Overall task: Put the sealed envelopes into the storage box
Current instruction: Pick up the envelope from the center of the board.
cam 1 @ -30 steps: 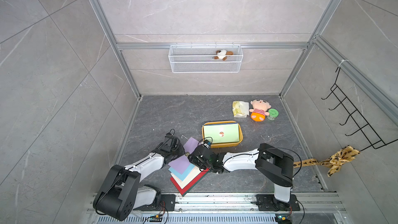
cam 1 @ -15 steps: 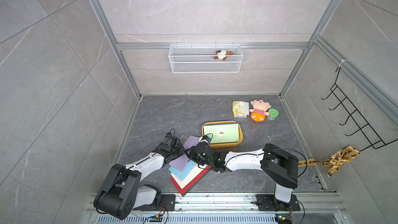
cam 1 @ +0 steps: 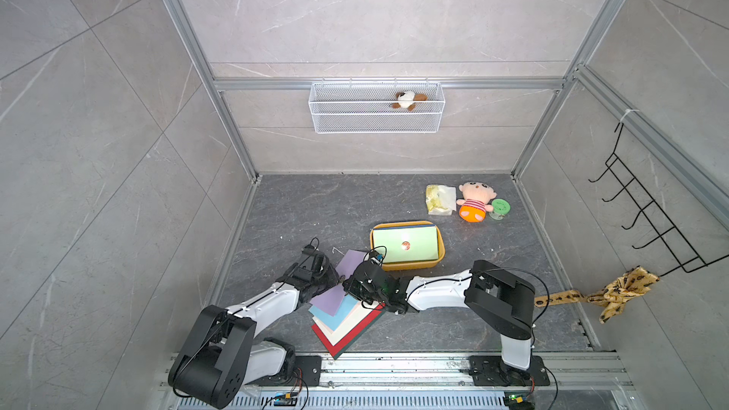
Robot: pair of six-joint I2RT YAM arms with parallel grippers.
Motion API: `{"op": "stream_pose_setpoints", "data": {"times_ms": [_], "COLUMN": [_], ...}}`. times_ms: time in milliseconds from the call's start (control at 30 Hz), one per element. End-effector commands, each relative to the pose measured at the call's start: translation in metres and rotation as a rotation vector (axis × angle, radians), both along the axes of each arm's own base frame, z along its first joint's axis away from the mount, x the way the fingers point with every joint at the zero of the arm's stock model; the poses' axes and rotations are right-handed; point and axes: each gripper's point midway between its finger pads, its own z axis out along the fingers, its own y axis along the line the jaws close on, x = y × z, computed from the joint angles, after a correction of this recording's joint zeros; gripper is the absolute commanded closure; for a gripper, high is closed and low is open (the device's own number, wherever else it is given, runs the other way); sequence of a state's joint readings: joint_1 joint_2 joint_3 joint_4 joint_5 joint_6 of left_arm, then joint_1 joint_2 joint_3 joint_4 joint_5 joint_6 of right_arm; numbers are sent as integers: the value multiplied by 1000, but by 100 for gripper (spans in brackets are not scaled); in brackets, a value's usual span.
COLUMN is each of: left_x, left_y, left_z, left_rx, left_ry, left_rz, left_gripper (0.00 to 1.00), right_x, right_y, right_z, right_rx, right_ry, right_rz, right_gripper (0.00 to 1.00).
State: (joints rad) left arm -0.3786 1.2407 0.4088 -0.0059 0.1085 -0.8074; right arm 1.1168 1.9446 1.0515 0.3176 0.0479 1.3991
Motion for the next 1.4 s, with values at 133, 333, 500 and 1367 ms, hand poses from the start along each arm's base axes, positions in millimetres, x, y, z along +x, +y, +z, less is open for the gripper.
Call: {"op": "stream_pose_setpoints", "data": {"times_ms": [133, 333, 500, 1367], "left_x": [-10, 3, -13, -67], "left_y": [10, -10, -43, -79], "left_z": [38, 132, 196, 262], "left_rx": [20, -76, -218, -490], "left_ry": [-37, -308, -478, -678], "left_rz": [28, -108, -329, -655], "left_gripper": [55, 43, 39, 69], "right_x": [10, -2, -21, -35], "right_y": [4, -20, -45, -97], "right_z": [75, 155, 196, 207], "right_rx": [27, 1, 71, 279], "right_ry": [-225, -577, -719, -676], "right_rz": [129, 321, 472, 632], "right_gripper": [100, 100, 100, 100]}}
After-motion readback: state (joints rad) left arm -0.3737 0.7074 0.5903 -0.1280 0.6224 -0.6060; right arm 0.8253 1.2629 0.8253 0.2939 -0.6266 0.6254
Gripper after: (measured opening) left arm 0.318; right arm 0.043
